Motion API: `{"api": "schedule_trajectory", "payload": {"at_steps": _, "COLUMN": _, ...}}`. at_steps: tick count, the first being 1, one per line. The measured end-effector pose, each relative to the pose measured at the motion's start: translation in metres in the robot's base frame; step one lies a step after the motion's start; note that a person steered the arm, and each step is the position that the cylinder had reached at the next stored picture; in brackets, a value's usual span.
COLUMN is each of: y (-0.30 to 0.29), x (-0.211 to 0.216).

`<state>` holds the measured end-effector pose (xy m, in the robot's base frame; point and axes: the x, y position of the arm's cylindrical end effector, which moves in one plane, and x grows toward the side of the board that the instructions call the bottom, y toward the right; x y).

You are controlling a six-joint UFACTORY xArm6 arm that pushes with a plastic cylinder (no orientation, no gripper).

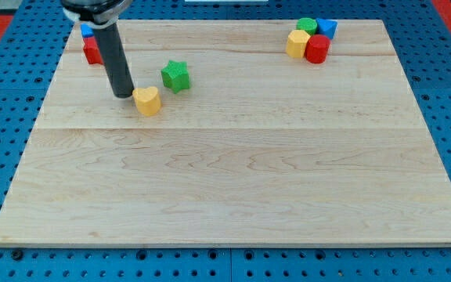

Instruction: Place the yellow heart vertically below the red circle

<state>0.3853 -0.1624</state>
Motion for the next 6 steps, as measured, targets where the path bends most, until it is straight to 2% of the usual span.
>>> {"api": "schedule_trajectory", "payload": {"at_steps": 1, "y": 0.037, "x": 0.021}}
{"api": "schedule_trajectory", "payload": {"at_steps": 2, "y": 0.124, "x": 0.015}}
{"api": "schedule_trajectory", "payload": {"at_steps": 3, "y": 0.126, "x": 0.015}}
{"api": "schedule_trajectory", "payload": {"at_steps": 4, "y": 0.073, "x": 0.001}}
{"api": "schedule_trajectory", "payload": {"at_steps": 5, "y": 0.136, "x": -0.026}}
{"api": "schedule_trajectory", "payload": {"at_steps": 6, "y": 0.224, "x": -0.02}}
